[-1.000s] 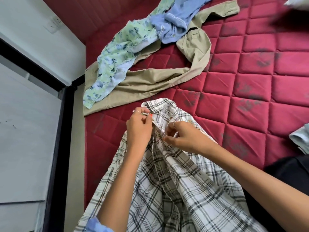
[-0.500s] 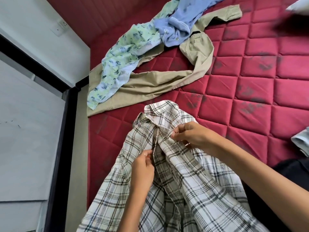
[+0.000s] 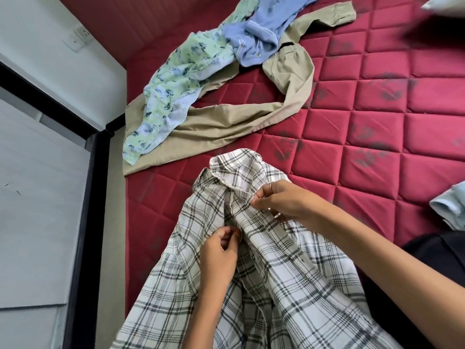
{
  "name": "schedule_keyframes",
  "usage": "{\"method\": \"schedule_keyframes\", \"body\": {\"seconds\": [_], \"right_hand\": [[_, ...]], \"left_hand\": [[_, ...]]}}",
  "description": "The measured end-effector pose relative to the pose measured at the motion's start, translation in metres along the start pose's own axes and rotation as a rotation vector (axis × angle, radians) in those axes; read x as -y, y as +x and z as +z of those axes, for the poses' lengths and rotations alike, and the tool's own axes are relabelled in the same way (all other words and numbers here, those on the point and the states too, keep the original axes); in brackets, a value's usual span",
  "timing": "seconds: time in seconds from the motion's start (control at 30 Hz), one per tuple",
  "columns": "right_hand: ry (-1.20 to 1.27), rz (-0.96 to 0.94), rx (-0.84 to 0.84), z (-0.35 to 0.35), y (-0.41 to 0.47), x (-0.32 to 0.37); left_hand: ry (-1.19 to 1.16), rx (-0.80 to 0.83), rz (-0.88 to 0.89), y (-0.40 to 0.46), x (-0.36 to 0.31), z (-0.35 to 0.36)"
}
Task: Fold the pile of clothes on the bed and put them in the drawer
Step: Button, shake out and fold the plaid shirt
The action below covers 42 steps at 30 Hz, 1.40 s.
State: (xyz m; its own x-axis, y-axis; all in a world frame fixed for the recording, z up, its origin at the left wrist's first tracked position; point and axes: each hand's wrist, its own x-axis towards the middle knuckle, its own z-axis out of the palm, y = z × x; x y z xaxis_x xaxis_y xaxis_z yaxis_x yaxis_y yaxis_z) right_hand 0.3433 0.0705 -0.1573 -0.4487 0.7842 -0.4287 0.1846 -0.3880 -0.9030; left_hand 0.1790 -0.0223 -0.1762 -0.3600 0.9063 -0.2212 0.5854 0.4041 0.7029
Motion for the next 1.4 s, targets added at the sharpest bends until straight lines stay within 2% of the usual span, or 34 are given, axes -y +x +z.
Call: {"method": "schedule_keyframes", "body": {"seconds": [0.17, 0.3, 0.4, 0.53, 0.67, 0.9, 1.2, 1.4], "right_hand": [[-0.015, 0.02, 0.038, -0.002, -0.005, 0.003], [-0.124, 0.086, 0.173, -0.008, -0.01, 0.009], [-0.128, 0.076, 0.212, -0.01, -0.013, 0.011], [-0.081, 0.036, 0.151, -0.01, -0.016, 0.014], [-0.006, -0.03, 0.118, -0.009, -0.021, 0.016], [-0.04, -0.123, 0.098, 0.002, -0.026, 0.018], [-0.464, -0.35, -0.102, 0.015, -0.035, 0.017], [-0.421, -0.366, -0.122, 0.017, -0.038, 0.017]], "left_hand": [[0.002, -0.068, 0.021, -0.002, -0.007, -0.002], [0.027, -0.159, 0.031, -0.006, -0.012, -0.016], [-0.085, -0.203, -0.016, -0.011, -0.019, -0.031], [-0.33, -0.224, -0.008, -0.017, -0.036, -0.049], [-0.363, -0.185, 0.056, -0.024, -0.054, -0.05], [-0.218, -0.144, 0.104, -0.03, -0.061, -0.029], [-0.167, -0.124, 0.075, -0.033, -0.061, -0.019], [-0.17, -0.121, 0.079, -0.034, -0.062, -0.019]]}}
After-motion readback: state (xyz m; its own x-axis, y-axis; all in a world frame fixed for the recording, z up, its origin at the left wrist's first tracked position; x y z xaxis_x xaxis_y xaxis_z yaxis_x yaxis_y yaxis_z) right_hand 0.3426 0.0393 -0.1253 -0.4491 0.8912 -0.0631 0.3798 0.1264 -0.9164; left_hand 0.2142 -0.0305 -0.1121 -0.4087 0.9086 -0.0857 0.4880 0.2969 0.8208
